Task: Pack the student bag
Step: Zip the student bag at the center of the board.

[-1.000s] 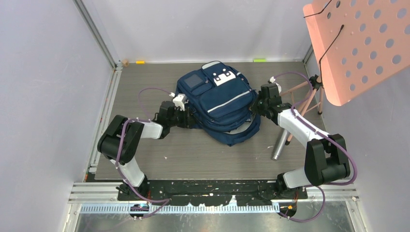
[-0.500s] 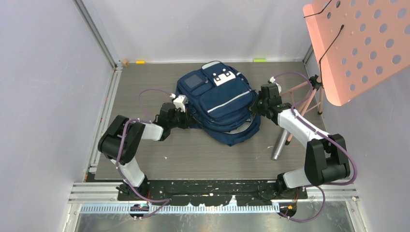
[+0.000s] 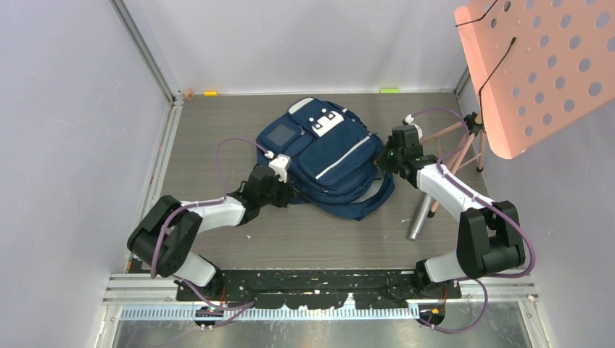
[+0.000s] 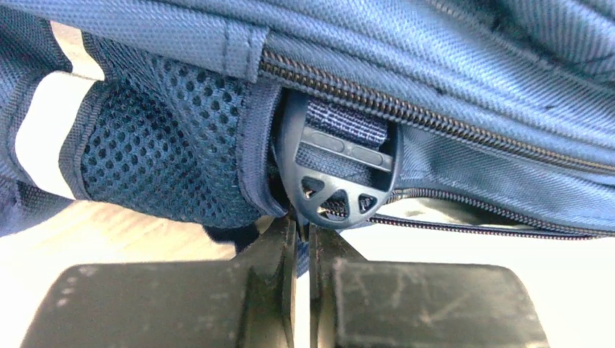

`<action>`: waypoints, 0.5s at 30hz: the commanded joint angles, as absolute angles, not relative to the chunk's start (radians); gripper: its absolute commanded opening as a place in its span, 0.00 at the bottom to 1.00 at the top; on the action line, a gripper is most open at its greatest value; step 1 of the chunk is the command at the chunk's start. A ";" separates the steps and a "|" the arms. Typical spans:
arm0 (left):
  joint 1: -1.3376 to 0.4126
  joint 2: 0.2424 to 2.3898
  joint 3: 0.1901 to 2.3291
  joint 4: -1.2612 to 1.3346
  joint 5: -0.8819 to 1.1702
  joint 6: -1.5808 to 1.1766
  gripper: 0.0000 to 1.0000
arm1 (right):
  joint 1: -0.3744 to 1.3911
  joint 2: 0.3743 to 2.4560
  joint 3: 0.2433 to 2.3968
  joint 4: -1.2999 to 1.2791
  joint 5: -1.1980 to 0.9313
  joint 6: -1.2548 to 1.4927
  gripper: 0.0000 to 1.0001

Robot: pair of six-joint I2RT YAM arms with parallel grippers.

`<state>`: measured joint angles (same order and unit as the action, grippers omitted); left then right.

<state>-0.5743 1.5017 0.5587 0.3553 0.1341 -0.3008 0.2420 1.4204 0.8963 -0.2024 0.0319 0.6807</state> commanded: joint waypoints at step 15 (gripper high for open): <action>-0.819 1.262 0.598 -0.064 -0.257 -0.296 0.00 | 0.247 1.422 0.903 -0.134 0.066 0.658 0.00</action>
